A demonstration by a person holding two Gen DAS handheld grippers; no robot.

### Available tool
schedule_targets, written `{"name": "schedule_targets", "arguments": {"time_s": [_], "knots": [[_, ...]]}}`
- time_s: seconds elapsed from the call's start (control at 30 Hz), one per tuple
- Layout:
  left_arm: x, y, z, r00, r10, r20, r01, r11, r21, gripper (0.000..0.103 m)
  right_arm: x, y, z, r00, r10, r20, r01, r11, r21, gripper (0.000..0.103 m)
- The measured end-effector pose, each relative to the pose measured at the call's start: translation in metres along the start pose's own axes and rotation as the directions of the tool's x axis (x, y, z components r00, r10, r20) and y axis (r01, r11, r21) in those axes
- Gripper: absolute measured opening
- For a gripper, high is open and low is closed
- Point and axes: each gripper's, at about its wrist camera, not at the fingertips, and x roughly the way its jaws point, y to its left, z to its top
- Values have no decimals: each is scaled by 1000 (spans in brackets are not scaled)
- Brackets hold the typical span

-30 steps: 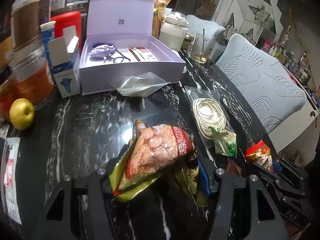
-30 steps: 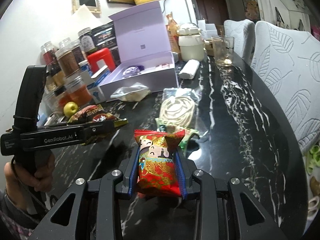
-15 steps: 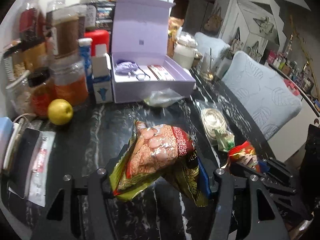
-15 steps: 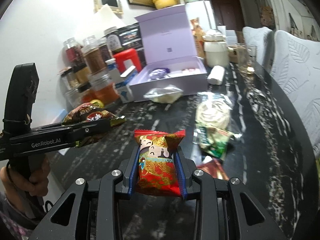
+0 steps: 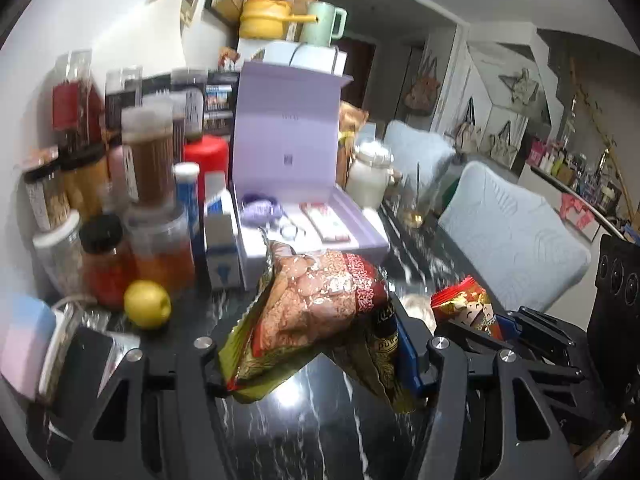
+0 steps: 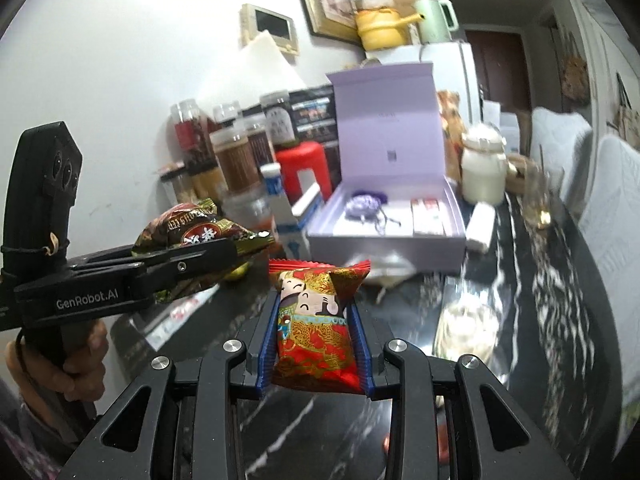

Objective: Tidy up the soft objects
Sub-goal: 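Carry both snacks into the lavender box and open both grippers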

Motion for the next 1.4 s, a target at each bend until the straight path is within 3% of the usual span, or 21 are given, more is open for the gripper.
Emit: {"name": "schedule_targets", "arguments": {"time_s": [0.33,0.7,0.9,1.0,1.4], "knots": [[13,-6,49,994,-34,102,32,999,22,59,4,-18,64,998,-27,58,30,998,-50,33],[62,-7,104,985,-57,160,51,998,42,59,31,-54,114,993,-76,93,80,996,-46,33],[95,-4,129,984,-42,171,36,999,39,59,52,-75,138,990,-99,104,103,994,-40,33],[112,-3,135,990,-8,140,-1,998,60,59,65,-85,149,988,-107,109,112,993,-45,33],[163,4,172,987,38,159,-50,996,72,59,124,-119,185,991,-91,96,96,994,-43,33]]}}
